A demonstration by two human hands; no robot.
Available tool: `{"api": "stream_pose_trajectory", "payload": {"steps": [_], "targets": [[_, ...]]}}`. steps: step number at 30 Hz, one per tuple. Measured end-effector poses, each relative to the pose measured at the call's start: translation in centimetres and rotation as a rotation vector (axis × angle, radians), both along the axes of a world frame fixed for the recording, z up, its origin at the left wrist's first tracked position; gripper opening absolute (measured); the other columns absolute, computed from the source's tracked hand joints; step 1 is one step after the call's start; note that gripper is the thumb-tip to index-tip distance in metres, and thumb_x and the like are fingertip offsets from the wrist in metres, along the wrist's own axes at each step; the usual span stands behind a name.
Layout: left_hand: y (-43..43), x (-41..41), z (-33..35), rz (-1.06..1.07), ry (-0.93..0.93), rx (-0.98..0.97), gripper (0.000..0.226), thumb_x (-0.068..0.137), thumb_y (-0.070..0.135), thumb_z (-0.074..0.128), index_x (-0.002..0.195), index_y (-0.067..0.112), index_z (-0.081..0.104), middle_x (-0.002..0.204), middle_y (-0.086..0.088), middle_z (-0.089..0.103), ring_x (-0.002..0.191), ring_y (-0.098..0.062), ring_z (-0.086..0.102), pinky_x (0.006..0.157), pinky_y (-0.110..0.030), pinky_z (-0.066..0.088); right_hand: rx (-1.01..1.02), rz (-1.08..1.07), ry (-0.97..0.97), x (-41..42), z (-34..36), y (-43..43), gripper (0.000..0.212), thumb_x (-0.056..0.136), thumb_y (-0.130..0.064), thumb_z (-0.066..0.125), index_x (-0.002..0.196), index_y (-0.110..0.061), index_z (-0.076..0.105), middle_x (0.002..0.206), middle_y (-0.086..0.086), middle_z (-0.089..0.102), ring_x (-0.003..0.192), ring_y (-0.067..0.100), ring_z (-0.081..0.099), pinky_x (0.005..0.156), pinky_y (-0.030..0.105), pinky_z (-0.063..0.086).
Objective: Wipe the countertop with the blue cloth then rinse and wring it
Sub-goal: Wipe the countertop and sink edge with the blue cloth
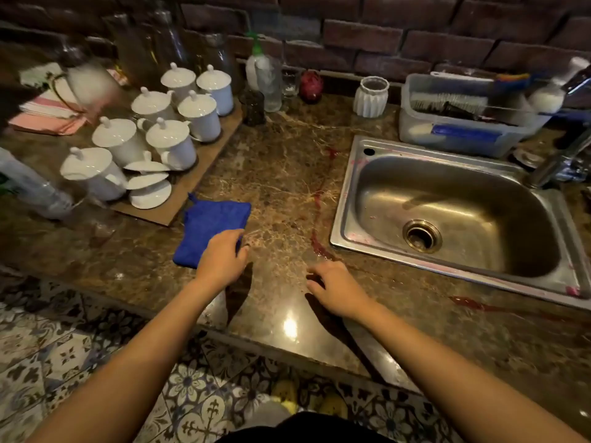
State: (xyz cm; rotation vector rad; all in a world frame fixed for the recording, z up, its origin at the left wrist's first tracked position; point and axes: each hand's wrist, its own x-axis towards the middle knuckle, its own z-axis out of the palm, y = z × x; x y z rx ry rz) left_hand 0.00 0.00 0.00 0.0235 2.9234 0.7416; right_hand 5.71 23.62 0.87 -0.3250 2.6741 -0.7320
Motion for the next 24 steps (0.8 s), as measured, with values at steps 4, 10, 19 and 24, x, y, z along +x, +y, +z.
{"api": "stream_pose_trajectory", "payload": {"steps": [4, 10, 19, 24], "targets": [[-2.1, -1.6, -0.8, 0.063, -0.093, -0.146, 0.056, 0.092, 0.020, 0.050, 0.145, 0.014, 0.031, 0.154, -0.010, 0.026, 0.142, -0.026, 0.022, 0.114, -0.041, 0.024, 0.134, 0.066, 0.105, 1.3, -2.3, -0.8, 0.049, 0.094, -0.039, 0.045, 0.137, -0.018, 0.040, 0.137, 0.003, 0.040, 0.127, 0.024, 0.032, 0.105, 0.036, 0.027], [-4.8, -2.8, -2.6, 0.028, -0.160, -0.177, 0.073, 0.088, 0.032, 0.058, 0.148, 0.013, 0.021, 0.156, -0.008, 0.020, 0.143, -0.026, 0.019, 0.115, -0.039, 0.021, 0.212, 0.043, 0.270, 2.6, -4.6, -0.2, 0.054, 0.088, -0.047, 0.039, 0.132, -0.017, 0.049, 0.131, 0.002, 0.053, 0.119, 0.019, 0.039, 0.098, 0.040, 0.042], [-4.7, -3.2, -2.2, 0.082, 0.116, -0.178, 0.039, 0.083, 0.030, 0.066, 0.118, 0.014, 0.063, 0.111, -0.007, 0.064, 0.111, -0.026, 0.050, 0.092, -0.039, 0.041, 0.174, -0.006, 0.297, 2.7, -4.9, -0.7, 0.051, 0.087, -0.042, 0.043, 0.133, -0.020, 0.047, 0.132, 0.000, 0.051, 0.121, 0.018, 0.037, 0.102, 0.038, 0.035], [-4.0, -3.7, -1.3, 0.116, 0.079, -0.085, 0.032, 0.084, 0.024, 0.064, 0.111, 0.008, 0.061, 0.112, -0.012, 0.063, 0.109, -0.030, 0.053, 0.094, -0.041, 0.042, 0.140, -0.038, 0.312, 2.7, -4.8, -1.0, 0.050, 0.084, -0.039, 0.045, 0.129, -0.019, 0.050, 0.129, 0.001, 0.053, 0.118, 0.020, 0.043, 0.100, 0.040, 0.038]]}}
